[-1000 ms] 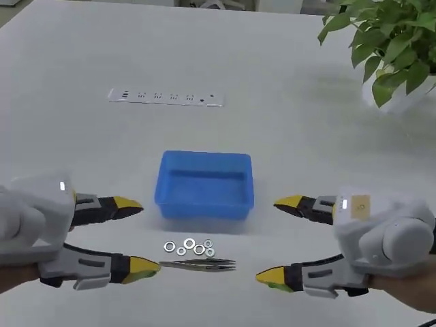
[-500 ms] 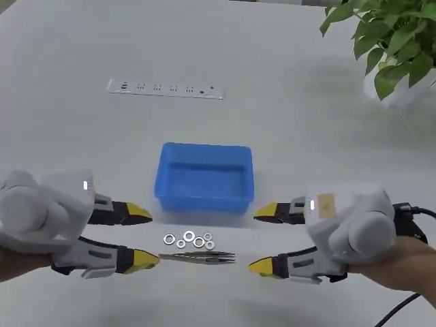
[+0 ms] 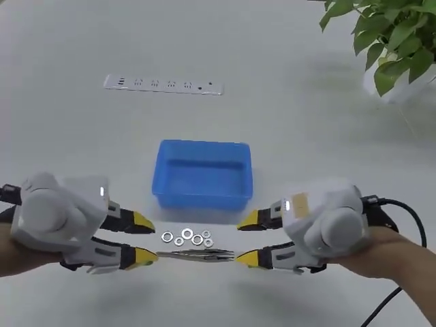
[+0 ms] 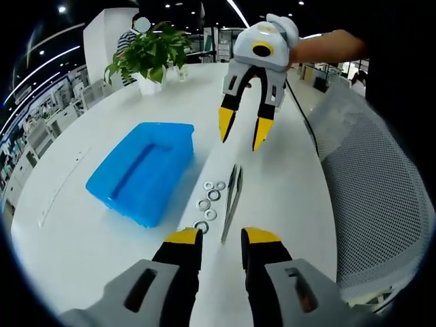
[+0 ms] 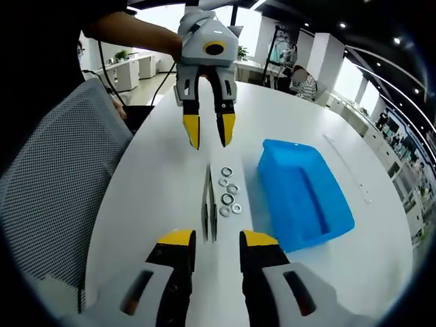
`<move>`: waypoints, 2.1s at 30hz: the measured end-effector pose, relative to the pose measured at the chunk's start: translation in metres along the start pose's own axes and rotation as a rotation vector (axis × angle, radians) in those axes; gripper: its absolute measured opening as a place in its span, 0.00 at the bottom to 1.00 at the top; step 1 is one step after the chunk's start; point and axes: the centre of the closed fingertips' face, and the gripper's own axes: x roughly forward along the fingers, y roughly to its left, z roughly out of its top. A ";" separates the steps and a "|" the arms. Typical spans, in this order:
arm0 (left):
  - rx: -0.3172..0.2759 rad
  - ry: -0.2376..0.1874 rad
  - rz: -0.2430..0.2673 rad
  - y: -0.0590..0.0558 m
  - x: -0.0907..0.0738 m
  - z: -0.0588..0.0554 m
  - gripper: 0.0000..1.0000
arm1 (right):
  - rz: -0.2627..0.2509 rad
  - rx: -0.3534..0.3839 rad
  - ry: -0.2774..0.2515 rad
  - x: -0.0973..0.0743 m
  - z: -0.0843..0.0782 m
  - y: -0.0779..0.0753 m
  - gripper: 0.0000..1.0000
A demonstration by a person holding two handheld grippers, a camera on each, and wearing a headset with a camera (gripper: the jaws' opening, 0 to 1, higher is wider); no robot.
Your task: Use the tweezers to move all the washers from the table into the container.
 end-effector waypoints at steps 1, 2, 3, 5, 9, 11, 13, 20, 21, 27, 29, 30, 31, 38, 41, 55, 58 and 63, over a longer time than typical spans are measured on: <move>0.003 0.007 -0.005 -0.001 0.001 -0.001 0.26 | 0.009 -0.005 0.004 0.002 0.000 0.001 0.26; 0.006 0.011 -0.007 -0.001 0.002 -0.002 0.26 | 0.013 -0.006 0.007 0.004 0.000 0.001 0.25; 0.006 0.014 -0.008 0.000 0.003 -0.002 0.26 | 0.019 -0.007 0.010 0.006 -0.001 0.001 0.25; 0.014 0.024 -0.015 -0.001 0.005 -0.004 0.24 | 0.032 -0.013 0.018 0.010 -0.002 0.002 0.23; 0.039 0.028 -0.028 -0.001 0.009 -0.004 0.21 | 0.057 -0.011 0.023 0.015 -0.002 0.004 0.21; 0.046 0.033 -0.039 -0.002 0.011 -0.005 0.20 | 0.066 -0.004 0.021 0.018 -0.001 0.004 0.20; 0.048 0.037 -0.048 -0.002 0.013 -0.006 0.19 | 0.074 -0.003 0.024 0.022 -0.002 0.005 0.19; 0.059 0.074 -0.065 -0.002 0.020 -0.015 0.16 | 0.104 0.014 0.031 0.030 -0.003 0.008 0.17; 0.060 0.081 -0.066 -0.002 0.021 -0.016 0.16 | 0.108 0.011 0.035 0.032 -0.004 0.008 0.17; 0.097 0.119 -0.075 -0.003 0.027 -0.023 0.13 | 0.110 0.004 0.055 0.039 -0.008 0.010 0.15; 0.099 0.123 -0.082 -0.003 0.030 -0.026 0.11 | 0.112 0.000 0.059 0.041 -0.009 0.011 0.15; 0.100 0.120 -0.080 -0.003 0.031 -0.026 0.08 | 0.110 -0.007 0.067 0.042 -0.010 0.011 0.14; 0.102 0.118 -0.075 -0.001 0.032 -0.027 0.07 | 0.105 -0.014 0.072 0.042 -0.011 0.010 0.14; 0.107 0.102 -0.082 -0.003 0.034 -0.024 0.06 | 0.098 -0.005 0.063 0.043 -0.011 0.010 0.11; 0.123 0.102 -0.080 -0.003 0.034 -0.023 0.06 | 0.097 -0.004 0.063 0.043 -0.011 0.010 0.11; 0.131 0.063 -0.056 -0.004 0.018 -0.002 0.05 | 0.083 -0.012 0.069 0.041 -0.008 0.011 0.13; 0.129 0.049 -0.051 -0.006 0.012 0.009 0.05 | 0.082 -0.013 0.068 0.042 -0.006 0.011 0.14; 0.132 0.023 -0.047 -0.008 0.004 0.024 0.05 | 0.077 -0.014 0.063 0.042 -0.003 0.011 0.14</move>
